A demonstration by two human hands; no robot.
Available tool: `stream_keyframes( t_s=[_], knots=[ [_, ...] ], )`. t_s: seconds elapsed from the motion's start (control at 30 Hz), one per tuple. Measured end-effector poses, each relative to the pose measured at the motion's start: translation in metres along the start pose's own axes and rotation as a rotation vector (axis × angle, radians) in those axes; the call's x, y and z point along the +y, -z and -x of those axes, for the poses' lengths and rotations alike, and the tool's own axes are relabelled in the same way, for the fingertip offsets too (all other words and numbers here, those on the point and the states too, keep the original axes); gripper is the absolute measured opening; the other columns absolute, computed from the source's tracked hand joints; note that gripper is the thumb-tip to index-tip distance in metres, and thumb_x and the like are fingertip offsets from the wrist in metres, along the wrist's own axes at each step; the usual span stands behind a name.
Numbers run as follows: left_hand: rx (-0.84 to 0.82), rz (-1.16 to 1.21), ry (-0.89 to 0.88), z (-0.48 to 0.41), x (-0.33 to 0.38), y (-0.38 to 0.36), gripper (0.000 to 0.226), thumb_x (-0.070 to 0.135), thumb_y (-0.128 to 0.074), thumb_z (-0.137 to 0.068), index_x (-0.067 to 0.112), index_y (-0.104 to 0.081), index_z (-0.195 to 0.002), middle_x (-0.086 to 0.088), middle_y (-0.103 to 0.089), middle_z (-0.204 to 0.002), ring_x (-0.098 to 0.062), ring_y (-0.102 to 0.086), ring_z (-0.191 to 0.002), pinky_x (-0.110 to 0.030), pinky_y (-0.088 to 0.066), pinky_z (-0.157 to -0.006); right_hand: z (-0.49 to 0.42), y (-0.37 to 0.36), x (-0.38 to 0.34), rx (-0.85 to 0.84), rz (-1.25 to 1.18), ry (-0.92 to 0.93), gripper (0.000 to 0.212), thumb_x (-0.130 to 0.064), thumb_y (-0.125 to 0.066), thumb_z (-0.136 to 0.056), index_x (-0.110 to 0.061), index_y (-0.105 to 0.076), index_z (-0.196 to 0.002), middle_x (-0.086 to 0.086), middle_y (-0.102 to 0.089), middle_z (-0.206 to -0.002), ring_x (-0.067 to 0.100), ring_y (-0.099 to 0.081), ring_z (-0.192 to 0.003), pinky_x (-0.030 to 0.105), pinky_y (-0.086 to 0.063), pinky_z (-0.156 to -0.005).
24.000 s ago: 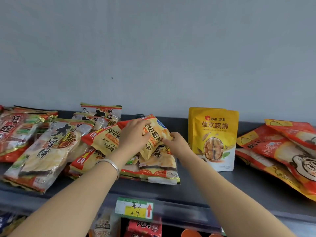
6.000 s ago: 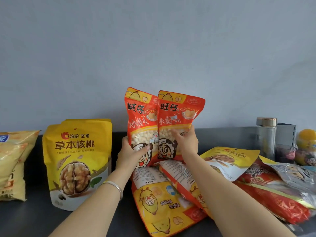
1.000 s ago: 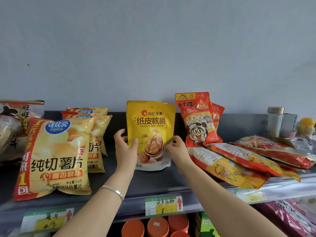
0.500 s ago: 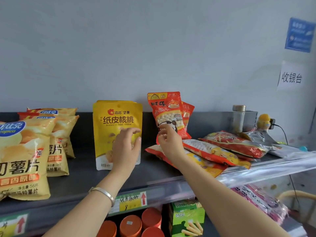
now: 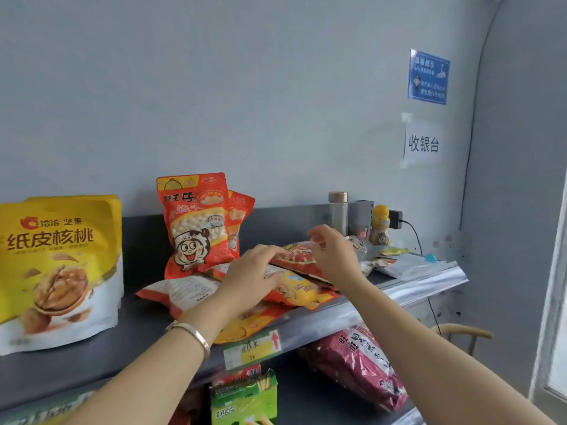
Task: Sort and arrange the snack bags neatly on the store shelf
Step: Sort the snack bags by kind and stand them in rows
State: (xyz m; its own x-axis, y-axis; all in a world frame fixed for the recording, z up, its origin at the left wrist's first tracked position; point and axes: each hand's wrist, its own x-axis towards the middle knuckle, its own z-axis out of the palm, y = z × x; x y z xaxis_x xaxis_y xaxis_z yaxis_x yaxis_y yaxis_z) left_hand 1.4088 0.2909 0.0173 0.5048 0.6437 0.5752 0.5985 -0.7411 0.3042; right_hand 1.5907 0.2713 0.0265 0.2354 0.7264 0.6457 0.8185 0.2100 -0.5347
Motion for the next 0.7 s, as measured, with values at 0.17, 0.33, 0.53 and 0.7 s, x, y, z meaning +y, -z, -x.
stream_keyframes(
  t_s=[0.17, 0.33, 0.53, 0.7],
  knots=[
    [-0.27, 0.137, 0.067, -0.016, 0.012, -0.022, 0.061, 0.069, -0.057, -0.075, 0.038, -0.05, -0.126, 0.017, -0.047, -0.134, -0.008, -0.044, -0.126, -0.029, -0.037, -0.102, -0.007, 0.014, 0.051, -0.009, 0.094, -0.036, 0.03, -0.012, -0.048, -0.092, -0.018, -0.06, -0.119, 0.001, -0.063, -0.117, 0.02, -0.056, -0.108, 0.034, -0.046, -0.088],
    [-0.627, 0.074, 0.007, -0.022, 0.002, -0.032, 0.087, 0.095, -0.045, -0.047, 0.061, -0.04, -0.126, 0.026, -0.038, -0.141, -0.005, -0.03, -0.136, -0.043, -0.02, -0.115, -0.014, 0.005, 0.077, -0.114, 0.36, -0.11, 0.044, -0.024, -0.042, -0.092, -0.028, -0.051, -0.134, -0.002, -0.051, -0.138, 0.024, -0.044, -0.129, 0.047, -0.028, -0.108],
    [-0.663, 0.163, 0.082, -0.038, 0.027, -0.03, 0.094, 0.088, -0.042, -0.059, 0.034, -0.044, -0.136, 0.018, -0.043, -0.138, 0.004, -0.039, -0.121, -0.013, -0.031, -0.097, -0.02, 0.005, 0.088, -0.042, 0.357, -0.054, 0.03, -0.026, -0.041, -0.094, -0.026, -0.063, -0.115, -0.002, -0.064, -0.118, 0.024, -0.057, -0.108, 0.038, -0.038, -0.09],
    [-0.375, 0.174, 0.154, -0.065, 0.036, -0.041, 0.04, 0.043, -0.054, -0.091, 0.028, -0.053, -0.127, 0.007, -0.056, -0.123, -0.009, -0.05, -0.118, -0.022, -0.041, -0.095, -0.034, 0.02, 0.104, 0.187, 0.476, -0.106, 0.041, -0.028, -0.055, -0.09, -0.028, -0.048, -0.131, 0.0, -0.051, -0.131, 0.027, -0.045, -0.124, 0.043, -0.034, -0.097]
  ],
)
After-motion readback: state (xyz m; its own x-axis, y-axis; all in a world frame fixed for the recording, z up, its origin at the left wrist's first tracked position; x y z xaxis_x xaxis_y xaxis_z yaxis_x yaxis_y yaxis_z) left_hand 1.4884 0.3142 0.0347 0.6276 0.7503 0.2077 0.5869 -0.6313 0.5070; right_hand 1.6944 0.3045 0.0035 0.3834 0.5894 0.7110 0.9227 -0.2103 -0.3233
